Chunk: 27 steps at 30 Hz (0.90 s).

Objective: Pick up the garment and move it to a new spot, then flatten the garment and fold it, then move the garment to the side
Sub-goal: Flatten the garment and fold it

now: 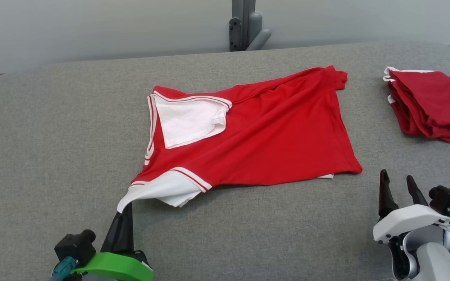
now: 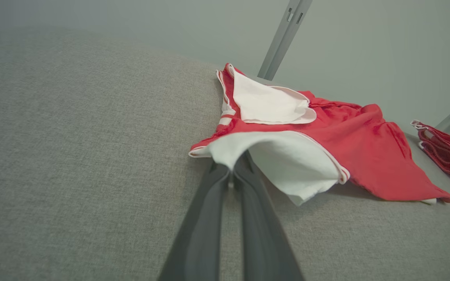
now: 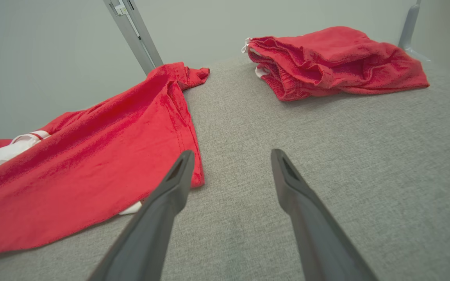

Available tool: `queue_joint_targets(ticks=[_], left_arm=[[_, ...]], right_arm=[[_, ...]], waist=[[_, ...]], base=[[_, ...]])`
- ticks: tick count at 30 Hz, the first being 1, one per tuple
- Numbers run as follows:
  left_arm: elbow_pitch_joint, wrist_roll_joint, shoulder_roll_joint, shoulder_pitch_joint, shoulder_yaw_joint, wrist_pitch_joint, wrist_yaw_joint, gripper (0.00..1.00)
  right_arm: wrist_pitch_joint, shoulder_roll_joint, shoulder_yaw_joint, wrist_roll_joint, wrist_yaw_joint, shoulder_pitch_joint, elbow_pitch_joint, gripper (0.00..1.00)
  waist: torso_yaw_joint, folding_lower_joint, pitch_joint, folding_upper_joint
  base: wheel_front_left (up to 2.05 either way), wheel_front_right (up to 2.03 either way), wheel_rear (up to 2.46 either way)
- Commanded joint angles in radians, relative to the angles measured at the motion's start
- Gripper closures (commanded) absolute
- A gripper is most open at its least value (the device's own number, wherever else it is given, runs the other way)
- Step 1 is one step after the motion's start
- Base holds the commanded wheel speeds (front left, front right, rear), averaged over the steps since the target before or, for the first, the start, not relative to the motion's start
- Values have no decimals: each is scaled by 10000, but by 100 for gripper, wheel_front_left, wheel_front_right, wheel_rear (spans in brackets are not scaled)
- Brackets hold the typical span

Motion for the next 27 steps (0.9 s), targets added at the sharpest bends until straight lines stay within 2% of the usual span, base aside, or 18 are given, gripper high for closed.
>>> queue_joint_targets(ticks=[1,8,20,26,27], left_arm=[[-82,113,58,155,26,-25,34,100],[-225,158,48,284,-134,-27,47,100],[-74,218,-14,-30,-257,-28,0,100],[-43,261,-44,-24,-272,-29,-14,100],[-38,260,-52,-6,-279,-29,-22,100]], right_arm=[[55,-7,51,-36,-9,-154,176,0],[-41,-18,293,282,-9,-960,1455,0],[120,-17,-191,-584,-9,-2737,4402,0],[166,3,-103,-782,-9,-3197,5361,0],[158,8,-63,-816,-7,-3266,5525,2]], waist=[[104,0,43,61],[267,0,191,61],[679,0,486,61],[817,0,474,61],[834,0,460,61]], base=[[0,0,0],[0,0,0],[0,0,0],[0,0,0],[0,0,0]])
